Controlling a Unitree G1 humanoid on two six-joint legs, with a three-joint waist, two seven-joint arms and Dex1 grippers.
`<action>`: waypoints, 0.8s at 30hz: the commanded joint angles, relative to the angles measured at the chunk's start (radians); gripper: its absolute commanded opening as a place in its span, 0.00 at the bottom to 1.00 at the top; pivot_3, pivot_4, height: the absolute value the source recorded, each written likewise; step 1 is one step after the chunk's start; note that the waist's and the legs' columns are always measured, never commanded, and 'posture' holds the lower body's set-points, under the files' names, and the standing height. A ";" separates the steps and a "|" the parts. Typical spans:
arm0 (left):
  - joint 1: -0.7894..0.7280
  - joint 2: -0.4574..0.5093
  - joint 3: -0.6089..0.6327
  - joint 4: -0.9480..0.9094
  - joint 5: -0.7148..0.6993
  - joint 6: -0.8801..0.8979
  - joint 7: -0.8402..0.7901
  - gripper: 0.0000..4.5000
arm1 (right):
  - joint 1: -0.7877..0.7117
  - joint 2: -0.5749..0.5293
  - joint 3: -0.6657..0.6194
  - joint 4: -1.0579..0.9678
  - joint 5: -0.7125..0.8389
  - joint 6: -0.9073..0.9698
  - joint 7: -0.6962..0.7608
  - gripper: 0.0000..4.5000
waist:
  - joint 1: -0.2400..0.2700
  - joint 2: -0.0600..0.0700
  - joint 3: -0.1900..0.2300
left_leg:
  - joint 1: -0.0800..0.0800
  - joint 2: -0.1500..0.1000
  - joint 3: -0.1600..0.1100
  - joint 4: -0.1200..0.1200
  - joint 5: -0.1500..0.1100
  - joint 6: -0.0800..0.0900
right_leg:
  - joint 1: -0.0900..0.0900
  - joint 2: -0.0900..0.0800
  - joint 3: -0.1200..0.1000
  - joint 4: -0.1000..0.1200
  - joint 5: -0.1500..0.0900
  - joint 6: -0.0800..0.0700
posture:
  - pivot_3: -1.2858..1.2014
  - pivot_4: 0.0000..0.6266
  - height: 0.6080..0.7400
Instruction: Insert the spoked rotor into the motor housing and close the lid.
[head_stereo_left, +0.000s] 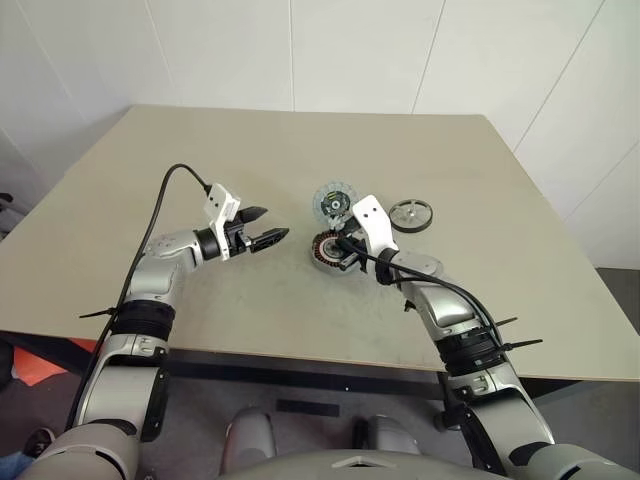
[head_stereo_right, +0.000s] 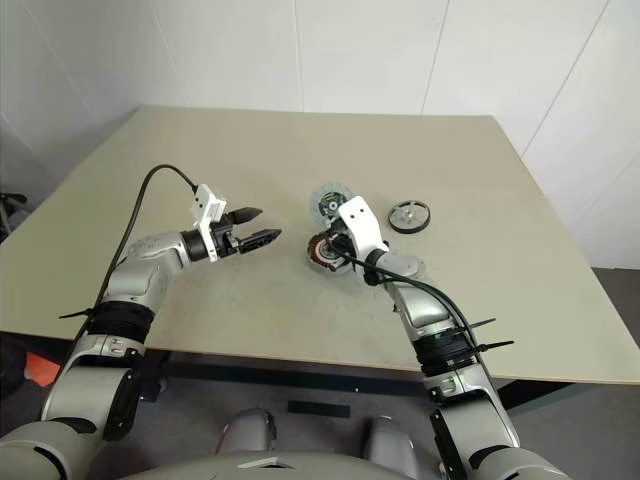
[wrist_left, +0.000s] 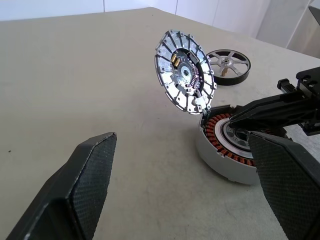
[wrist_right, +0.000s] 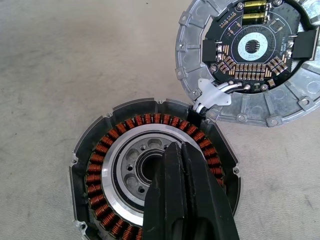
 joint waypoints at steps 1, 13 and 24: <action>-0.024 0.008 0.009 -0.013 0.001 -0.018 0.002 0.98 | -0.029 -0.019 -0.027 -0.027 0.001 -0.003 -0.011 0.00 | 0.001 0.000 0.000 | 0.000 0.000 0.000 0.000 0.000 0.000 | 0.000 0.000 0.000 0.000 0.000 0.000 | 0.52 0.00 1.00; -0.018 0.000 0.005 -0.016 0.001 -0.017 0.002 0.98 | -0.187 -0.175 -0.406 0.024 0.095 0.047 -0.158 0.00 | 0.003 0.000 0.000 | -0.002 -0.001 0.000 0.000 0.000 0.000 | -0.001 0.000 0.000 0.000 0.001 -0.002 | 0.52 0.00 1.00; -0.042 -0.005 -0.004 0.008 0.006 -0.018 -0.008 0.98 | -0.264 -0.117 -0.820 0.179 0.416 0.252 -0.360 0.43 | -0.015 0.002 0.000 | -0.001 0.000 0.001 0.000 0.000 0.000 | -0.002 0.000 0.000 0.001 0.001 -0.002 | 0.52 0.00 1.00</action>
